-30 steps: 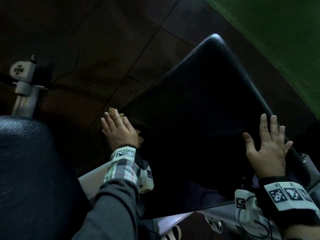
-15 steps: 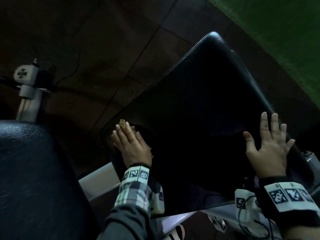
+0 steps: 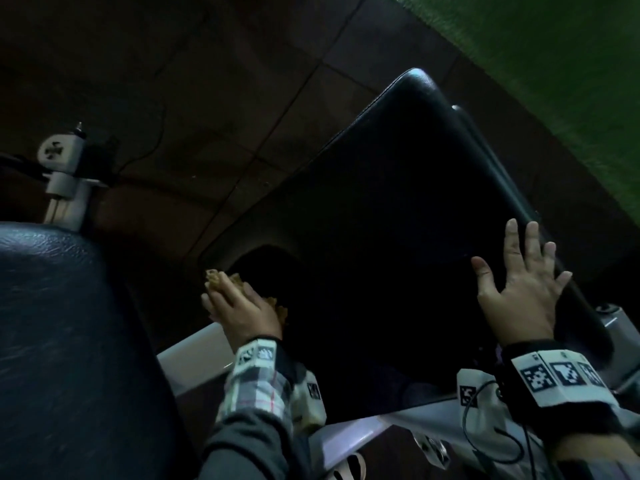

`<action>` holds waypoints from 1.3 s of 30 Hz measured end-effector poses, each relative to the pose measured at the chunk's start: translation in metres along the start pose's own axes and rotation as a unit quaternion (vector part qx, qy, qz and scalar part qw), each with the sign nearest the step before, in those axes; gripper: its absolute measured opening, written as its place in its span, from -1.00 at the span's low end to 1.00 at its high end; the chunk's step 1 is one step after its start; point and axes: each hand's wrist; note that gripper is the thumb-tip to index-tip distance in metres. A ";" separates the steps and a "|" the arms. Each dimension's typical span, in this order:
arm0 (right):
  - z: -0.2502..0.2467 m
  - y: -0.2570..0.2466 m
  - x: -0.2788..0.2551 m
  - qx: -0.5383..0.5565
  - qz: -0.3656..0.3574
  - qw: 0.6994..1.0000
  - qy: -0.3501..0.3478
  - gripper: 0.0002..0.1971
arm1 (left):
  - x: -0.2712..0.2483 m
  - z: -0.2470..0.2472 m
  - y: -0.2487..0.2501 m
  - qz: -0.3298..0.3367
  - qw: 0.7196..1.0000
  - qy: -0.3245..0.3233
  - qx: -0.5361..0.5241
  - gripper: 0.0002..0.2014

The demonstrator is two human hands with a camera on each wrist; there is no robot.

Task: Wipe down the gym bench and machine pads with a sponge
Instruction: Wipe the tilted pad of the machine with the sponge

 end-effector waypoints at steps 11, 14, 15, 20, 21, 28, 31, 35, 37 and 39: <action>-0.001 0.001 0.001 0.000 -0.013 1.000 -0.008 -0.33 | -0.008 0.014 0.010 0.099 0.994 -0.052 0.006 -0.48; -0.002 0.001 0.000 -0.001 -0.014 1.000 -0.012 -0.34 | 0.012 0.005 -0.008 0.027 0.999 -0.017 -0.034 -0.50; -0.003 0.001 0.000 0.000 -0.015 1.000 -0.014 -0.33 | 0.010 0.002 -0.017 0.007 0.999 0.007 -0.040 -0.51; -0.003 0.001 0.001 0.006 -0.014 1.000 -0.010 -0.33 | -0.049 -0.004 -0.036 -0.023 0.999 0.034 -0.018 -0.47; -0.003 0.001 0.001 0.006 -0.014 1.000 -0.009 -0.33 | -0.063 -0.003 -0.032 -0.008 1.000 0.012 -0.009 -0.45; -0.001 0.003 0.002 0.008 -0.015 1.000 -0.005 -0.33 | -0.061 0.018 0.002 0.090 0.994 -0.059 0.010 -0.38; -0.001 0.003 0.001 0.009 -0.016 1.000 -0.005 -0.34 | -0.025 0.014 0.008 0.065 0.997 -0.047 -0.019 -0.43; -0.002 0.003 0.001 0.014 -0.019 1.000 -0.005 -0.33 | -0.006 0.005 -0.009 0.005 0.998 0.000 -0.059 -0.50; -0.002 0.003 0.000 0.015 -0.023 1.000 -0.003 -0.33 | -0.018 -0.001 -0.026 -0.003 0.998 0.030 -0.058 -0.50; -0.003 0.003 0.000 0.016 -0.021 1.000 -0.005 -0.33 | -0.042 -0.008 -0.037 -0.016 0.998 0.033 -0.049 -0.48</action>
Point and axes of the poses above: each hand's wrist, its own x-axis towards the middle knuckle, its own z-axis out of the palm, y = z × x, and after that the axes turned 11 degrees about -x, right-handed
